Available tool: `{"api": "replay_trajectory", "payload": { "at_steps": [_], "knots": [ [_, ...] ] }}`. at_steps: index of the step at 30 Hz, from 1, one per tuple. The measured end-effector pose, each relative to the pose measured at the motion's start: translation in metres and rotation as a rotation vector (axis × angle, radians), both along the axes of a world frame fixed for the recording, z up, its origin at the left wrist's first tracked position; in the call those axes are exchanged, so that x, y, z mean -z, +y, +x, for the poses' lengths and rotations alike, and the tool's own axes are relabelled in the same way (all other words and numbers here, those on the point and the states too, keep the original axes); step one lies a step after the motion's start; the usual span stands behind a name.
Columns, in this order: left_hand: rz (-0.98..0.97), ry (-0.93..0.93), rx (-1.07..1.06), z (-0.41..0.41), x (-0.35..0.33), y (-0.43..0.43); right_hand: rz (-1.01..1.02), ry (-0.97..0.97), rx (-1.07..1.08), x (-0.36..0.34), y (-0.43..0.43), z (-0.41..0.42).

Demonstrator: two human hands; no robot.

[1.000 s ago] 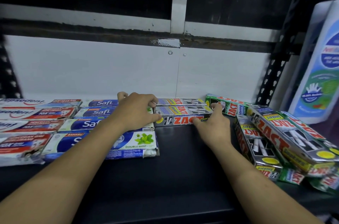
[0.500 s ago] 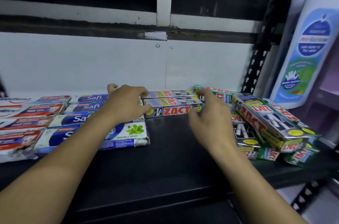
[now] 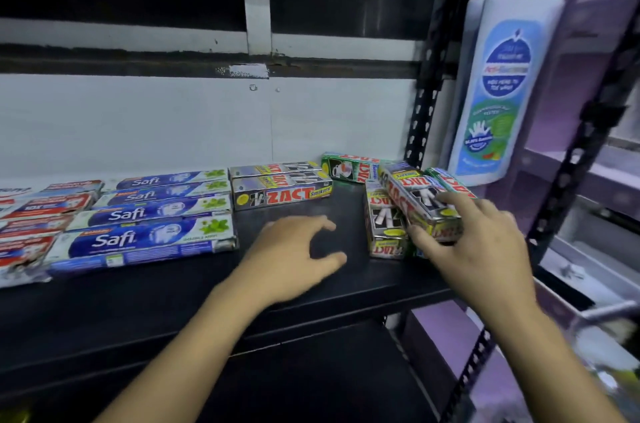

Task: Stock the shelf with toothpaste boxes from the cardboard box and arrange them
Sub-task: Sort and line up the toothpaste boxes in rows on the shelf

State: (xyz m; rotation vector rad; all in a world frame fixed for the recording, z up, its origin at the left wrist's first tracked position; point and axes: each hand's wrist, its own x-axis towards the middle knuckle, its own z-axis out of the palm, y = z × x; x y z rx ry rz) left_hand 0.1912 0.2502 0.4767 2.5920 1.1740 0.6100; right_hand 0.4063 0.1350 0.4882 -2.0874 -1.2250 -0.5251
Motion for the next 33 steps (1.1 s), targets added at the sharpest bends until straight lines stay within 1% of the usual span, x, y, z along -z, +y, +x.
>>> {"api": "replay_trajectory", "payload": {
  "at_steps": [2,7,10,12,14,15,17,19,21,22,26,30,33],
  "knots": [
    [-0.039,0.055,-0.001,0.002,0.016,-0.005,0.014,0.011,-0.025,0.004,0.0,0.001],
    [-0.06,0.076,-0.061,0.0,0.017,-0.007,0.101,0.059,-0.076,0.008,0.003,0.003],
    [-0.094,0.052,-0.07,-0.001,0.014,-0.009,0.149,0.104,-0.139,0.007,0.0,0.0],
    [-0.109,0.023,-0.081,-0.003,0.012,-0.011,0.193,0.198,-0.231,0.005,-0.004,-0.002],
    [-0.15,-0.065,-0.098,-0.005,0.01,-0.015,0.214,0.362,-0.357,0.002,-0.009,-0.004],
    [-0.177,-0.141,-0.103,-0.006,0.008,-0.017,0.199,0.426,-0.423,0.0,-0.012,-0.005],
    [-0.203,-0.323,-0.111,-0.011,0.006,-0.02,0.154,0.52,-0.577,-0.004,-0.019,-0.007],
    [-0.19,-0.483,-0.114,-0.016,0.005,-0.022,0.094,0.562,-0.725,-0.01,-0.027,-0.009],
    [-0.155,-0.589,-0.093,-0.023,0.006,-0.027,0.014,0.524,-0.824,-0.014,-0.033,-0.01],
    [-0.13,-0.599,-0.075,-0.027,0.006,-0.031,-0.027,0.498,-0.857,-0.014,-0.033,-0.011],
    [0.026,-0.45,-0.067,-0.05,0.005,-0.041,-0.107,0.401,-0.907,-0.018,-0.025,-0.018],
    [0.122,-0.46,-0.077,-0.072,0.011,-0.038,-0.159,0.209,-0.9,-0.02,-0.008,-0.025],
    [0.148,-0.462,-0.086,-0.081,0.015,-0.037,-0.185,0.037,-0.86,-0.028,0.009,-0.026]
  ]
}}
